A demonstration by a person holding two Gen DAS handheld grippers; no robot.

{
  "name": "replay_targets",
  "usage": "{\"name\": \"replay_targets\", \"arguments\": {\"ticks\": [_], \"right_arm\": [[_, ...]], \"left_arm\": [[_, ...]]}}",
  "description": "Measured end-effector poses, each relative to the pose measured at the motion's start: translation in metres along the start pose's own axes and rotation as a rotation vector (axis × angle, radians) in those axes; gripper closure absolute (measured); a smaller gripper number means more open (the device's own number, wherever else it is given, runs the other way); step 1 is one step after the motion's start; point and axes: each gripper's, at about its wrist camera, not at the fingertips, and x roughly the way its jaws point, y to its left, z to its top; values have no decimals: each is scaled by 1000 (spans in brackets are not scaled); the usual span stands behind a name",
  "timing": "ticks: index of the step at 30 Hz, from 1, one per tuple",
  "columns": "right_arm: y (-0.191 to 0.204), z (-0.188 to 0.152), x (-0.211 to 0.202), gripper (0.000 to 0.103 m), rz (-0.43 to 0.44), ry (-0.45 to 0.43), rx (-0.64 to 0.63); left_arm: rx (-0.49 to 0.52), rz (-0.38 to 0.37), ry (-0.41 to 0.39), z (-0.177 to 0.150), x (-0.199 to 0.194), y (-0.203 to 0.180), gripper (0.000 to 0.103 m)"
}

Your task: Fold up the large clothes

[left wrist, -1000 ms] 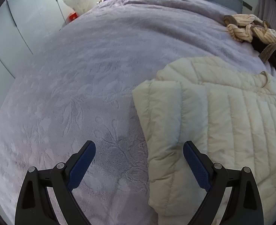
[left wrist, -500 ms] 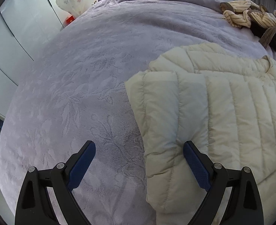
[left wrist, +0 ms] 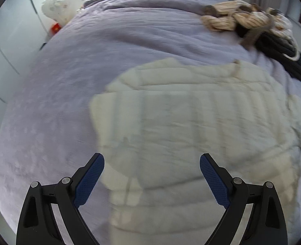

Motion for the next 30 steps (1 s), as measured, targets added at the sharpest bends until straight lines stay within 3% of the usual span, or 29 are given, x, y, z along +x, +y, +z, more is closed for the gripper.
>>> {"name": "replay_targets", "arguments": {"ticks": [2, 6, 8, 10, 15, 17, 24, 30], "right_arm": [[-17, 0, -8, 44, 9, -7, 46], [-49, 2, -21, 40, 22, -20, 126], [-68, 3, -29, 27, 49, -42, 180], [-87, 4, -37, 21, 60, -74, 235], [-121, 11, -47, 17, 87, -117, 323], [-133, 15, -49, 0, 94, -130, 344], [-163, 33, -57, 0, 72, -238, 401], [-192, 64, -46, 0, 201, -234, 520]], "left_arm": [[10, -31, 25, -4, -1, -21, 8], [49, -86, 64, -14, -3, -67, 8], [71, -112, 74, -19, -5, -90, 8], [88, -141, 85, -24, -4, -110, 8], [112, -174, 103, -32, -1, -144, 8], [124, -182, 99, -32, -3, -154, 8], [138, -191, 106, -31, 0, -181, 8], [151, -189, 116, -30, 4, -197, 8]]}}
